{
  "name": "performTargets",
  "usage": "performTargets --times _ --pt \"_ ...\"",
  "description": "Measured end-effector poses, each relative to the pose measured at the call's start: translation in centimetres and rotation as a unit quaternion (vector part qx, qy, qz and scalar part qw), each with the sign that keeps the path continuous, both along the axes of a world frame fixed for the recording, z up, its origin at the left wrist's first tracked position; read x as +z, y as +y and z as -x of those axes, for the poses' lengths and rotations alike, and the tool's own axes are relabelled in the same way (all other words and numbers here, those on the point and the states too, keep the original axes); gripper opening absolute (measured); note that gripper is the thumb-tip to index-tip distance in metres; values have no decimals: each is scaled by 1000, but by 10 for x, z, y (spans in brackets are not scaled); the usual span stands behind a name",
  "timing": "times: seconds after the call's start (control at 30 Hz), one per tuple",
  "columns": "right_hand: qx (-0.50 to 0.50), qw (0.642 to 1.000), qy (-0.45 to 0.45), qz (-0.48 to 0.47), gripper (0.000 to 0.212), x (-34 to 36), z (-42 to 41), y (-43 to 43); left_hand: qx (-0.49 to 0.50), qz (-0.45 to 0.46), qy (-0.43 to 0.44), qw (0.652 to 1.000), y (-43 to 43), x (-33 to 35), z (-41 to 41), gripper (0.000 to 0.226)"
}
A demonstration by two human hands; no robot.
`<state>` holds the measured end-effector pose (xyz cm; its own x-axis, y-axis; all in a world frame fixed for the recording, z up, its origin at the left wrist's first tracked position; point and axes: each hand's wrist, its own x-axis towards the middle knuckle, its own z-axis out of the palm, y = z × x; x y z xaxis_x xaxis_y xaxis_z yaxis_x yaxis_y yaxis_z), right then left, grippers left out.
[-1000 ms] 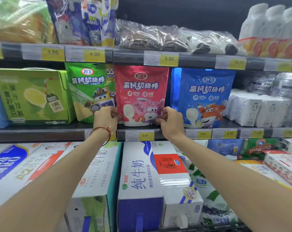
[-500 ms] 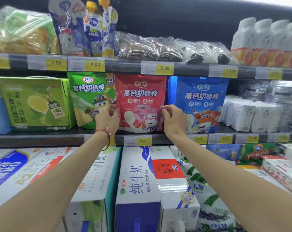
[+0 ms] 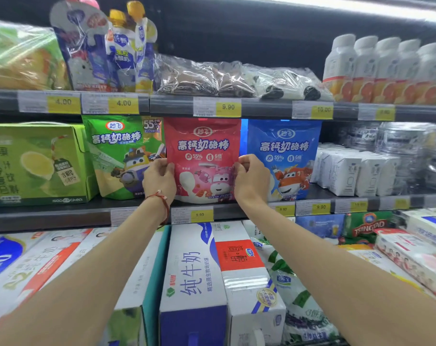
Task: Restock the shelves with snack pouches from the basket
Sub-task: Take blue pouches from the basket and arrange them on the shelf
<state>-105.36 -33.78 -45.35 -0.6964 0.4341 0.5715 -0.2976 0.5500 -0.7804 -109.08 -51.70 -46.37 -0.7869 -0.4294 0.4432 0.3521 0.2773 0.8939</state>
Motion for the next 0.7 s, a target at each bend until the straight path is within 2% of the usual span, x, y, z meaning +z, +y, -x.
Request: performTargets --times 0.1,0.17,0.23,0.4,0.6,0.7 --pt "52 997 28 40 23 -18 -14 0 -3 96 12 995 3 -12 -1 22" --pt "74 995 39 54 32 -35 -21 -3 19 119 14 993 3 -12 -3 23" --pt "82 993 44 67 36 -49 -25 -9 34 128 5 991 2 -9 -7 23" --pt "73 994 73 39 29 -61 -32 -30 29 123 19 992 -19 -13 -15 22" --pt "149 987 65 -7 21 -62 -22 -80 117 127 84 981 -71 -22 -28 32" --pt "189 981 33 -40 23 -55 -15 -104 163 141 60 975 -99 -25 -29 40"
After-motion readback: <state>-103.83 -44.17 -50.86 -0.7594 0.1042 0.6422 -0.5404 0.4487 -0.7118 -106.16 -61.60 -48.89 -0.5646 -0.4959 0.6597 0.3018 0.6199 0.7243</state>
